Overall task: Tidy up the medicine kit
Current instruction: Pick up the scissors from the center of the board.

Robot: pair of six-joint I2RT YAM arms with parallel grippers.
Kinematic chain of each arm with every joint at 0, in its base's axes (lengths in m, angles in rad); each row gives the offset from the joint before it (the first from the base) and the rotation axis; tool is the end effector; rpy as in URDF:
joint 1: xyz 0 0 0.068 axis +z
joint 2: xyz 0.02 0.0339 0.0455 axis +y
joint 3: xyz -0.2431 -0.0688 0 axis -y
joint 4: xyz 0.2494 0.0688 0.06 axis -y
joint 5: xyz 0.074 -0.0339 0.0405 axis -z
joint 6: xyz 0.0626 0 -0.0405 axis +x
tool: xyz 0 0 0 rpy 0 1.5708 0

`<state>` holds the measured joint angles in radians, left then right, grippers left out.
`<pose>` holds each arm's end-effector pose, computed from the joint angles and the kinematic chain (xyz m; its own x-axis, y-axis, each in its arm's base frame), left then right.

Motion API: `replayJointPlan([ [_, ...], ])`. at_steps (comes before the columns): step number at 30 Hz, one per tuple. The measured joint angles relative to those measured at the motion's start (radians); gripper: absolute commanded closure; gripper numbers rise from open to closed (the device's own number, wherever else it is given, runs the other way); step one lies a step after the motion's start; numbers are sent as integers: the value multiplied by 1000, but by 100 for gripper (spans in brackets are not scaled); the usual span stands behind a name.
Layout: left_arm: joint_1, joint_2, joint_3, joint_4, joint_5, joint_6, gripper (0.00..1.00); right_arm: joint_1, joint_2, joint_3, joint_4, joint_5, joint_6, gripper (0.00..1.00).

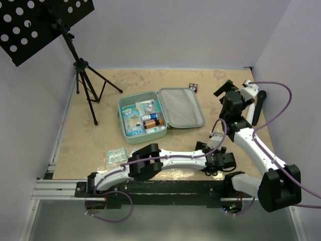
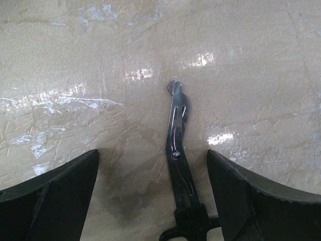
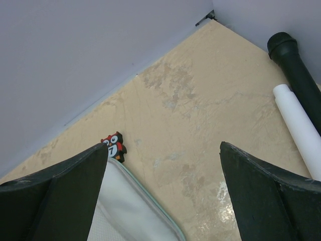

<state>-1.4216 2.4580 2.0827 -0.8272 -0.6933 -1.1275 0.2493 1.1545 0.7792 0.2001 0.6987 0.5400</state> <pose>0.1148 -0.4949 0.1175 -0.7157 0.0869 -0.6930 0.1863 0.9800 -0.0695 0.2966 0.0340 0.2790 0.0736 0.4250 -0.9022 0.4513 0.7926 0.4101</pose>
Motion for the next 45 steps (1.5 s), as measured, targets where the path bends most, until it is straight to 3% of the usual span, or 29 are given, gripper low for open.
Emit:
replayJointPlan([
  [10, -2, 29, 45, -54, -32, -12, 13, -1, -18, 0, -3, 10, 0, 2],
  [17, -2, -87, -168, -27, -89, -37, 23, 0, -21, -5, -2, 9, 0, 2],
  [22, 1, -144, -270, -32, -111, -39, 39, 0, -31, -19, -3, 5, 1, 2],
  [29, 2, -230, -418, -4, -118, 2, 51, 2, -32, -39, -3, -21, 3, 2],
  [35, 4, -243, -438, 32, -103, 97, 45, 1, -32, -55, -5, -40, 3, 2],
  [41, 8, -243, -429, 56, -97, 161, 23, 1, -32, -55, -5, -48, 2, 2],
  [45, 10, -256, -439, 48, -99, 141, 19, 1, -32, -55, -5, -83, -10, 2],
])
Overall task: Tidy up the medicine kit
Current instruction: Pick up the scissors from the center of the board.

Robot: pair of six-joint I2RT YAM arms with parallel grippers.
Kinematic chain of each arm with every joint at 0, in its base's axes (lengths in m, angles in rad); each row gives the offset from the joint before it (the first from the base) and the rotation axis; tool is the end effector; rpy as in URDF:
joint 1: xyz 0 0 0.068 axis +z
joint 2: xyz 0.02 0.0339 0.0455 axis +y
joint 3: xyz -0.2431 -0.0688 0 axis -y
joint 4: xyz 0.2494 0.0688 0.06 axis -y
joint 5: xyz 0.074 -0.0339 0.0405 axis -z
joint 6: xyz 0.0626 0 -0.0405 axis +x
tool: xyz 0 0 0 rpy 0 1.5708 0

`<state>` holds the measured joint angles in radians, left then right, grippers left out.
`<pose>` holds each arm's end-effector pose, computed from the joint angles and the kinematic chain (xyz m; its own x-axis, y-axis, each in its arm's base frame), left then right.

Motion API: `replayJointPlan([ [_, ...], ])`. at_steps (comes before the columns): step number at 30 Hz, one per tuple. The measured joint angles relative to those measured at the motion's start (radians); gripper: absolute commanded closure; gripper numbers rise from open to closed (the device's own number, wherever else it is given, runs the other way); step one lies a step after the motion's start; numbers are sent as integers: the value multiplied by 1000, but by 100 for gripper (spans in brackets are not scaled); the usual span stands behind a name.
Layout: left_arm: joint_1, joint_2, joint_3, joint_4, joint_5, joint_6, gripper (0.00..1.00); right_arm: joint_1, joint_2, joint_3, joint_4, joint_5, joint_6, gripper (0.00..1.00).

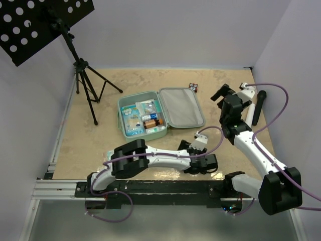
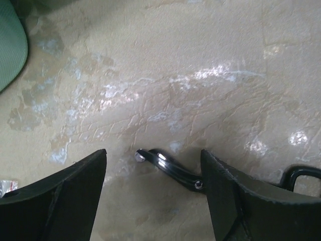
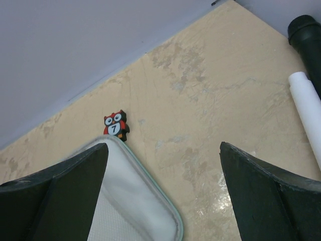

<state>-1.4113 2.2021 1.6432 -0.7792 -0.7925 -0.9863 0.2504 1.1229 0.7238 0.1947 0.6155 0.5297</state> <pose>0.1129 -0.4214 0.1136 -0.6416 0.3019 -0.7051 0.2392 0.9522 0.1900 0.2902 0.0369 0.2656 0.0048 0.4271 -0.9042 0.3974 0.8289 0.3936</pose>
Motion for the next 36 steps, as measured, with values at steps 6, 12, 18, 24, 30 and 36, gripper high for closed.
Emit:
replayJointPlan([
  [6, 4, -98, -134, -17, 32, -77, 19, 0, 31, 13, -45, -136, -22, 2],
  [12, 8, -160, -209, -19, 88, -93, 20, 3, 60, 14, -133, -225, -3, 2],
  [18, 9, -161, -209, -2, 109, -91, 20, 3, -49, -11, -137, -276, 5, 2],
  [24, 9, -254, -316, 95, 109, -11, 14, 3, -146, -10, -154, -323, -18, 2],
  [30, 9, -441, -493, 313, 174, 227, 10, 3, -223, -17, -184, -371, -28, 2],
  [36, 7, -461, -513, 513, 312, 458, 12, 3, -237, -29, -195, -400, -32, 2],
])
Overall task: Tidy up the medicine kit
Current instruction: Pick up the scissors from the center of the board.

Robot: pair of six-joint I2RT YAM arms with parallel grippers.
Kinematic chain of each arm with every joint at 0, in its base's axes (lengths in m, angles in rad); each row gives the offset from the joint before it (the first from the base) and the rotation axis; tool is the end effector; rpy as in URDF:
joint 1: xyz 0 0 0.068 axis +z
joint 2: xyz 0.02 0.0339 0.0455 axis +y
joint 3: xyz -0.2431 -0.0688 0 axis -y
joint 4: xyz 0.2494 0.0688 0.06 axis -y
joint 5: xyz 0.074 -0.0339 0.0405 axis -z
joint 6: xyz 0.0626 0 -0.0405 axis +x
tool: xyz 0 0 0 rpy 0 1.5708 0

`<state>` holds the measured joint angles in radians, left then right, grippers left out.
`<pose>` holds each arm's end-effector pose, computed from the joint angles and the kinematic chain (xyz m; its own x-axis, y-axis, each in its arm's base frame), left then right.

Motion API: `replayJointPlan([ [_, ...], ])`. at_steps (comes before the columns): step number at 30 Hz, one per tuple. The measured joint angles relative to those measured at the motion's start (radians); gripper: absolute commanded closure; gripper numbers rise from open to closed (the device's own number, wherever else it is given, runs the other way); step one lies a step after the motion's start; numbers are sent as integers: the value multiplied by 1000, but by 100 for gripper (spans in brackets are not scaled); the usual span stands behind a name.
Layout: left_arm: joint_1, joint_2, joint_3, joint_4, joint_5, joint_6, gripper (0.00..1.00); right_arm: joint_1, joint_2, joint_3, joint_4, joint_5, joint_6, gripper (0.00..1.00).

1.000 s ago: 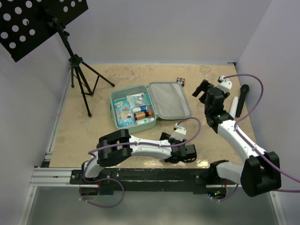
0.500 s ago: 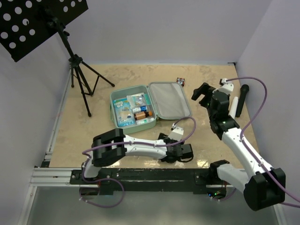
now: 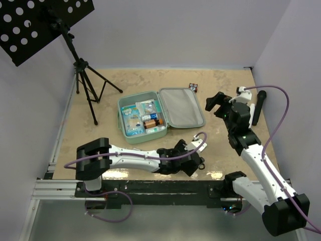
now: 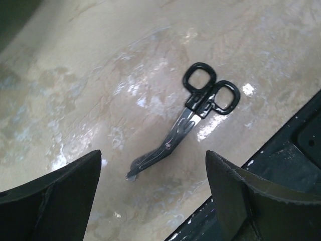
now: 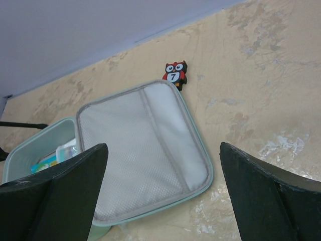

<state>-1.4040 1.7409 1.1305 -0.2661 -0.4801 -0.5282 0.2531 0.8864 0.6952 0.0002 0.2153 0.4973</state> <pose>0.0921 -0.3727 0.1598 -0.5263 0.4335 -0.7315 0.6488 0.7608 -0.0159 0.2505 0.0510 0.2877 -0.1814 0.4345 -0.8822 0.0512 0.9001 0.4327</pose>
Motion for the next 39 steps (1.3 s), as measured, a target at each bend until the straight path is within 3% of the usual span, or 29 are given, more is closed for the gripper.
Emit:
replayJointPlan([
  [10, -6, 114, 24, 72, 121, 192, 20, 0, 6, 0, -25, -27, -3, 2],
  [27, 32, 222, 109, 71, 212, 242, 41, 0, 5, 0, -31, -35, -3, 2],
  [39, 54, 224, 109, 64, 256, 192, 81, 0, 23, 0, -23, -47, -1, 2],
])
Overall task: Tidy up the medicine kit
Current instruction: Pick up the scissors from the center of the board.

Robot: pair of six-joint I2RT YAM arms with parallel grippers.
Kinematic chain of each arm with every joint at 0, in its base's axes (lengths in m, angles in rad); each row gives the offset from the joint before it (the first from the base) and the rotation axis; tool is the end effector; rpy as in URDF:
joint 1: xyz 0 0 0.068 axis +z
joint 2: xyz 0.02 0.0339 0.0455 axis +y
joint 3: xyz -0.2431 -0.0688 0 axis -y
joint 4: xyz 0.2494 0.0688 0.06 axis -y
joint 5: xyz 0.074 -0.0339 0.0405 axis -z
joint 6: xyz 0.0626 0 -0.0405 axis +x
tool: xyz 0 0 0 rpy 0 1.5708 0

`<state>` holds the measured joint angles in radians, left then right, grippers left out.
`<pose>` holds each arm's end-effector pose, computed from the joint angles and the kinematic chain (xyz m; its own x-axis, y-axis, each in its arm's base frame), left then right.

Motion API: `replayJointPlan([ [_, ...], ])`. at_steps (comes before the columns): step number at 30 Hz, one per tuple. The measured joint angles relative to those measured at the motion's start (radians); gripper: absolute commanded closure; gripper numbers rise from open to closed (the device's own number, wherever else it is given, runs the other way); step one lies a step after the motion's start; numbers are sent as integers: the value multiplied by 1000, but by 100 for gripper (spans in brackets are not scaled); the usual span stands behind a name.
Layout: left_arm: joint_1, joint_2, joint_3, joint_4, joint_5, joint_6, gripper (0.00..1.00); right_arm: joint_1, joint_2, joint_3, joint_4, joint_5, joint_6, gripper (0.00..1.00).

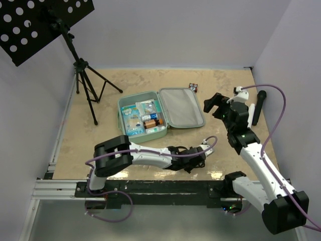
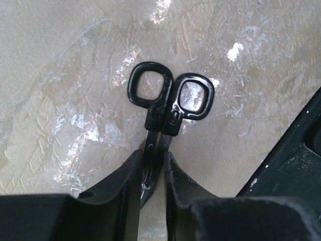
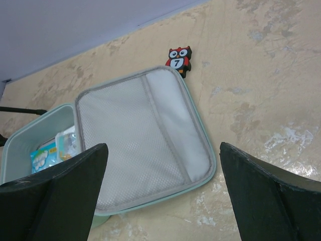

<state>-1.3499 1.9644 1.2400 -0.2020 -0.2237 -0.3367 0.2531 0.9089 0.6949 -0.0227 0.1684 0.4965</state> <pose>0.1058 -0.4076 0.1097 -0.4700 0.6227 -0.6256 0.8125 0.5821 -0.0311 0.2533 0.0547 0.2791 -0.2421 0.4225 -0.8735 0.0298 0.9030 0.4285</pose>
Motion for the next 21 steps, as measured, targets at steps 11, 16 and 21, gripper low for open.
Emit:
replayJointPlan([
  [11, 3, 1, 3, -13, -78, -78, 100, 0, 17, 0, 8, -3, 0, 2],
  [16, 5, -22, -19, -35, -150, -90, 100, 0, 23, 0, 9, -2, 1, 2],
  [21, 10, -82, -45, -99, -224, -90, 100, 0, 31, 0, 9, -1, 3, 2],
])
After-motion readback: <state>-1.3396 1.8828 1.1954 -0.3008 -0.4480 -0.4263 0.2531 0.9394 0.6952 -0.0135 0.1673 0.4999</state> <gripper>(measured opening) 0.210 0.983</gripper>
